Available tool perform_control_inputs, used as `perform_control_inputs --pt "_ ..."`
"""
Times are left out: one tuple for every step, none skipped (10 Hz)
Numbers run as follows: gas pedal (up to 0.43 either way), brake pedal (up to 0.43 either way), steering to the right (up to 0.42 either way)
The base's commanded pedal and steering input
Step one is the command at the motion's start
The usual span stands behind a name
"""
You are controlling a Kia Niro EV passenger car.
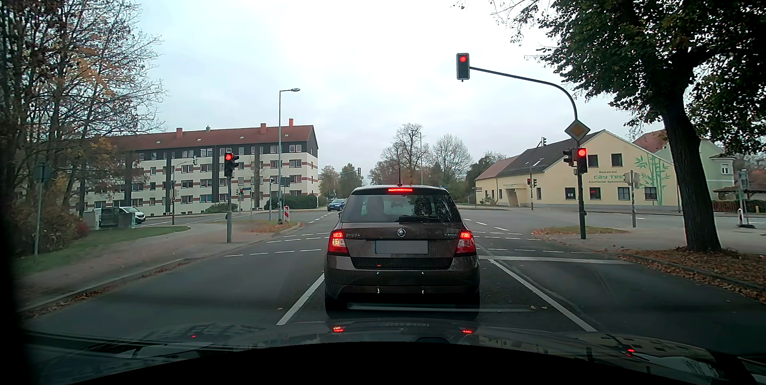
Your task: Follow the waypoints while adhering to traffic rules and regulations
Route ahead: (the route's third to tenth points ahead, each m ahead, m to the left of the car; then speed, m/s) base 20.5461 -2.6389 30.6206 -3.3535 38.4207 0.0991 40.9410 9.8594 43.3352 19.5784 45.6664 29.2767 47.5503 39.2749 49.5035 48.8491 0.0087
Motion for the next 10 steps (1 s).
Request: perform_control_inputs --pt "0.000 0.396 -0.009" --pt "0.000 0.396 -0.009" --pt "0.000 0.396 -0.010" --pt "0.000 0.390 -0.009" --pt "0.000 0.396 -0.010" --pt "0.000 0.396 -0.010" --pt "0.000 0.396 -0.010" --pt "0.000 0.396 -0.010" --pt "0.000 0.396 -0.010" --pt "0.000 0.396 -0.010"
